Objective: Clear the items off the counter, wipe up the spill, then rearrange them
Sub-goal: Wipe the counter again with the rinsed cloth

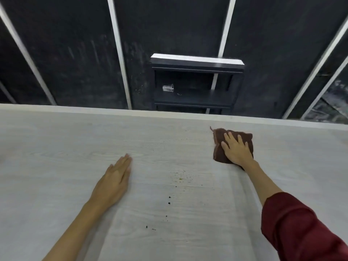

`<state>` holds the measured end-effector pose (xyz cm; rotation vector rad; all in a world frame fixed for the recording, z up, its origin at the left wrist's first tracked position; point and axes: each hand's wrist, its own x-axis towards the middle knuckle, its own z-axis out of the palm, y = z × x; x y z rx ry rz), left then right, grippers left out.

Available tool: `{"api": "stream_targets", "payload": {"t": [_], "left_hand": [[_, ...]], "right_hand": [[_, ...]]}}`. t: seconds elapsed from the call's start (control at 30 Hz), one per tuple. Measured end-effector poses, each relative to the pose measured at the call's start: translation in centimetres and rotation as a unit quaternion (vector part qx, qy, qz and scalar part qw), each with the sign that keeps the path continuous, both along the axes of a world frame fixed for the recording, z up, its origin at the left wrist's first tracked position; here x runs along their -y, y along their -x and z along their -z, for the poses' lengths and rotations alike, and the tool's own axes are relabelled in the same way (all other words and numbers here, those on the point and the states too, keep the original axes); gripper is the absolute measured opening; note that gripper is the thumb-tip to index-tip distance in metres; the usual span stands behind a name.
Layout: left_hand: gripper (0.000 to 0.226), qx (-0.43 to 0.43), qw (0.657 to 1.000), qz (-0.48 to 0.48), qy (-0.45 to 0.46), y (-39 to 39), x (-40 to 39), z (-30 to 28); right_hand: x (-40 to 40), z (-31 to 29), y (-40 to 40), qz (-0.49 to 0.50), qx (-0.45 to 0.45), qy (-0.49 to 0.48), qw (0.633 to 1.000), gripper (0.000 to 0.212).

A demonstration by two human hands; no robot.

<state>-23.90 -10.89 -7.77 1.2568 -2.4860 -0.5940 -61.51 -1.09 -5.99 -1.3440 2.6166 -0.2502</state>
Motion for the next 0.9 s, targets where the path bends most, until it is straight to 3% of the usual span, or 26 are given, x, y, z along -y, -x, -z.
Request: {"api": "stream_targets", "payload": {"t": [0.23,0.43,0.53,0.7,0.9], "left_hand": [[0.047,-0.008,1.000,-0.010,-0.007,0.6,1.0,0.1],[0.046,-0.011,1.000,-0.020,-0.011,0.7,1.4,-0.5],[0.046,-0.003,1.000,-0.025,-0.004,0.4,1.2,-0.4],[0.045,-0.002,0.999,-0.040,0.005,-0.5,1.2,-0.2],[0.046,-0.011,0.997,-0.083,0.001,-2.9,0.4,-0.2]], "right_hand": [[0.8,0.5,-5.3,-0.206,0.018,0.007,0.978,0.059],[2.8,0.4,0.4,-0.066,0.056,0.054,0.995,0.052],[7.7,0.2,1.4,-0.071,0.043,0.029,0.996,0.051],[14.5,0.2,-5.0,-0.204,0.044,0.015,0.978,0.053],[14.5,0.2,-15.4,-0.401,0.055,0.002,0.914,0.051]]}}
